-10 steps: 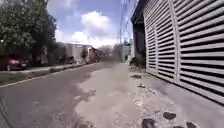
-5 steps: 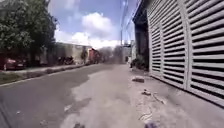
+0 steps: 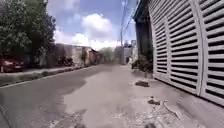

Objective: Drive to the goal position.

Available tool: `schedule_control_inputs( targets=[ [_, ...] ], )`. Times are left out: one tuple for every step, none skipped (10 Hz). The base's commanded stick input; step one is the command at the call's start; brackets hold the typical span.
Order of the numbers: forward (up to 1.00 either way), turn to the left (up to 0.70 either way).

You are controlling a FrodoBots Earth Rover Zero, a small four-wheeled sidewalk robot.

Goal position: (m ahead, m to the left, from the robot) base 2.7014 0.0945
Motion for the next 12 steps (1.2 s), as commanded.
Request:
schedule_control_inputs(
  targets=[
    [0.7,0.0],
    [0.7,0.0],
    [0.7,0.0],
    [0.7,0.0],
    [0.7,0.0],
    [0.7,0.0],
    [0.7,0.0],
    [0.7,0.0],
    [0.7,0.0],
    [0.7,0.0],
    [0.7,0.0],
    [0.7,0.0]
  ],
)
